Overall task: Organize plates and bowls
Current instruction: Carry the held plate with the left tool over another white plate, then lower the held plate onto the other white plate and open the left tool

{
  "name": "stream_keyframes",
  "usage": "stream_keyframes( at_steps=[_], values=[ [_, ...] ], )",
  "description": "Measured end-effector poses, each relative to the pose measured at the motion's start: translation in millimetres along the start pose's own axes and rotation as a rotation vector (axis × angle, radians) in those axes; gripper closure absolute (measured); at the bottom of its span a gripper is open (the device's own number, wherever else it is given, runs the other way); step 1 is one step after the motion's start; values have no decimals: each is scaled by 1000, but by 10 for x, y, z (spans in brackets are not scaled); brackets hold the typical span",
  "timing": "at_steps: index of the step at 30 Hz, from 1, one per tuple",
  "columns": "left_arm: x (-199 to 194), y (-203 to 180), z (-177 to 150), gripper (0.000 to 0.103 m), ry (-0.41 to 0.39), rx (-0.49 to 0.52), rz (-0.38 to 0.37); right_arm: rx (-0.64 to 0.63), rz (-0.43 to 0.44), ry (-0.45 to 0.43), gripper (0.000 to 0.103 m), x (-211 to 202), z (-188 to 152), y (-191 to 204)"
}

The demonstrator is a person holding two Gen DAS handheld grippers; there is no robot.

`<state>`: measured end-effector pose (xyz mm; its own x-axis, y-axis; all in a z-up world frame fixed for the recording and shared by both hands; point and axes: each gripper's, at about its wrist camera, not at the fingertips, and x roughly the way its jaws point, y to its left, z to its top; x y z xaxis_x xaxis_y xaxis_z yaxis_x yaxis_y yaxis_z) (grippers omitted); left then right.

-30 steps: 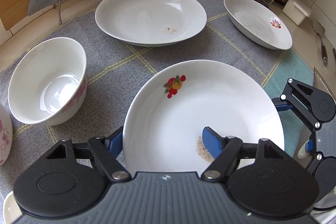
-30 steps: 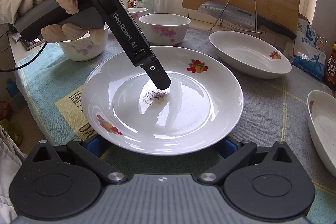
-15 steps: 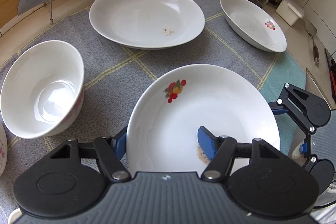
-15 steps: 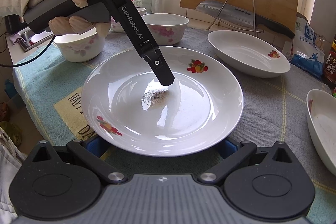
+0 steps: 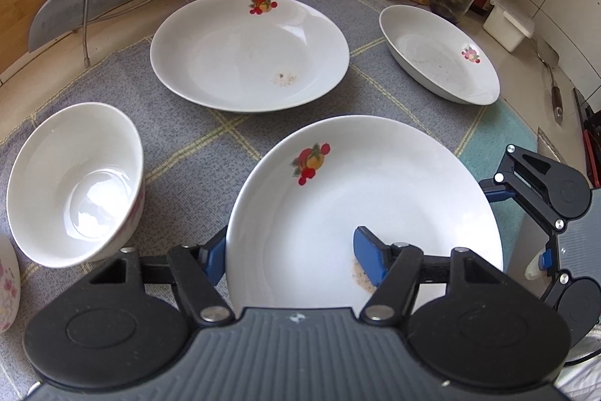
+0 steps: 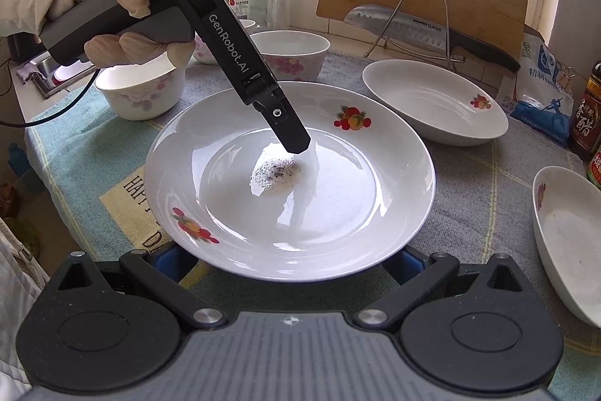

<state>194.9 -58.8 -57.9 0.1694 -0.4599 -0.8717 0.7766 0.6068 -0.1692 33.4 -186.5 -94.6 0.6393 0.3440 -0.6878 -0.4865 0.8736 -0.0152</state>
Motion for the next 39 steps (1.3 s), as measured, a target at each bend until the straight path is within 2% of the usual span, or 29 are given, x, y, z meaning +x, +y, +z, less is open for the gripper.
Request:
stream_keyframes(
  at_steps=[6,14,20,29,39],
  values=[
    [7,-153,226,36,-29,27,-6,-7,-32,-12,0,-178,19,-198],
    [232,-393,618,36,-54,84,-34,11,-101,-20,0,-438,-70,-633],
    [464,-764,1016,36,-61,139,-64,40,-161,-17,0,-633,-194,-1005],
    [831,-1180,1496,36,-55,210,-116,105,-233,-7,0,-826,-399,-1484],
    [1186,-1371,1782,36,-26,242,-154,169,-255,22,0,-827,-524,-1804]
  ],
)
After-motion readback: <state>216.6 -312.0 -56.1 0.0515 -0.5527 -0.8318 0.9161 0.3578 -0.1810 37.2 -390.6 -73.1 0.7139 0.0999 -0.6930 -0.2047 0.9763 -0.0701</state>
